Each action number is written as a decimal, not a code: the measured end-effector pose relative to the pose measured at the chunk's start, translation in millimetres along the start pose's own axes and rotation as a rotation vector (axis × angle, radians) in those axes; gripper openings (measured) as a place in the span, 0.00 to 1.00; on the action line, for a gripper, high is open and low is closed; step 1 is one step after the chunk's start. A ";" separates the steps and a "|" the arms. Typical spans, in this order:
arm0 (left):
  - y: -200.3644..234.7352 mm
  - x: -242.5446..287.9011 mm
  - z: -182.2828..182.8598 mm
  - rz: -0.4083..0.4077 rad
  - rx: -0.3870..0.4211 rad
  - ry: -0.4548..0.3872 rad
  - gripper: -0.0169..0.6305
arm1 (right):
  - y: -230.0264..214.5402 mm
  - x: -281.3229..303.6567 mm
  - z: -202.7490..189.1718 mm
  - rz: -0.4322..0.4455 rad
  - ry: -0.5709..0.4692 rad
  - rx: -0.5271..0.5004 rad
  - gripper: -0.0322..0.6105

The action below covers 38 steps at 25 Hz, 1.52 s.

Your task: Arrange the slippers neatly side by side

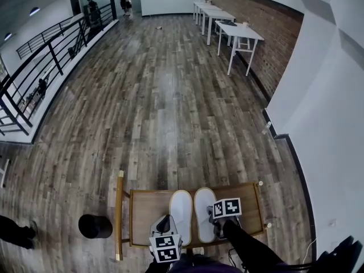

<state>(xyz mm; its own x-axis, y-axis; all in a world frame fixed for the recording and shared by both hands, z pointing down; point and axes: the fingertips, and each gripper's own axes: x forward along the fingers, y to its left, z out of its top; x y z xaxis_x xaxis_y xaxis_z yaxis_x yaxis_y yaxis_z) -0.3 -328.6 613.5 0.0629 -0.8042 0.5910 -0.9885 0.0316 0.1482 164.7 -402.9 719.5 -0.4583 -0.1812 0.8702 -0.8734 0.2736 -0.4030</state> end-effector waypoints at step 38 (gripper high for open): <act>8.4 13.4 16.0 -0.003 -0.021 -0.025 0.03 | 26.9 -21.6 20.8 0.072 -0.108 -0.108 0.12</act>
<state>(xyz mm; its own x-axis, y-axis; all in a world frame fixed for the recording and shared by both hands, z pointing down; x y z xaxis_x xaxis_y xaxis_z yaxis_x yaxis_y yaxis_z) -10.0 -348.7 610.0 0.0622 -0.8191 0.5703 -0.9851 0.0414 0.1669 147.7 -411.3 684.0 -0.5390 -0.2568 0.8022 -0.8177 0.3880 -0.4252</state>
